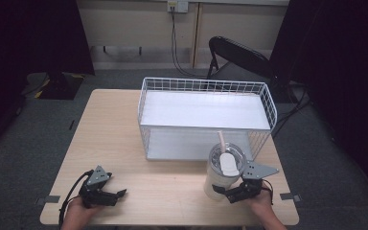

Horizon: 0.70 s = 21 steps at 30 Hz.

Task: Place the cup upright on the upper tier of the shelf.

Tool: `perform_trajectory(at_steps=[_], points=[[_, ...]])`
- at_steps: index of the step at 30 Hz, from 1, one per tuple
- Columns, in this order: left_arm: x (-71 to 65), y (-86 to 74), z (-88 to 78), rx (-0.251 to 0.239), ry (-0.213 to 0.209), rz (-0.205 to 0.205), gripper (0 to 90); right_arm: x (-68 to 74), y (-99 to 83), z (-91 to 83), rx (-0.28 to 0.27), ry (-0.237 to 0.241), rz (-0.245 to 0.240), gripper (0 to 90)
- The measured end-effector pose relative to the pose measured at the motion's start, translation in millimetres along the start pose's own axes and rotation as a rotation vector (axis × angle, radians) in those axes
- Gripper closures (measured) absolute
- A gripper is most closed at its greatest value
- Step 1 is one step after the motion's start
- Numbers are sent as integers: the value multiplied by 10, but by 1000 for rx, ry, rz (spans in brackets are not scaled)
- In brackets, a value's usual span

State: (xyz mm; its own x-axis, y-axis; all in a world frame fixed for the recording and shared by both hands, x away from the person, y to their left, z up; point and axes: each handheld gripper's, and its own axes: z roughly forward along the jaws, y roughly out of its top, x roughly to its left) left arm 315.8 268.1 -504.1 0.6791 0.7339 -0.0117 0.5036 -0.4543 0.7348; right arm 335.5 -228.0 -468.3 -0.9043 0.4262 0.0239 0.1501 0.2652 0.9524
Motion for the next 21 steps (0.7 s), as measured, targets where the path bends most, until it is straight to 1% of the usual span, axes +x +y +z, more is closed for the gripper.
perform_trajectory(at_steps=[2,4,6,10,15,21], points=[[0,0,0,0,0,0,130,0,2,-8,0,-1,5,104],[0,0,0,0,0,0,130,8,26,-35,-24,-5,16,104],[0,0,0,0,-1,0,130,9,45,-49,-32,-5,15,104],[0,0,0,0,0,0,130,-3,134,-116,-66,-4,12,104],[0,0,0,0,0,0,130,-41,206,-176,-71,-16,9,104],[0,0,0,0,0,0,130,-100,314,-223,-74,-21,19,104]])
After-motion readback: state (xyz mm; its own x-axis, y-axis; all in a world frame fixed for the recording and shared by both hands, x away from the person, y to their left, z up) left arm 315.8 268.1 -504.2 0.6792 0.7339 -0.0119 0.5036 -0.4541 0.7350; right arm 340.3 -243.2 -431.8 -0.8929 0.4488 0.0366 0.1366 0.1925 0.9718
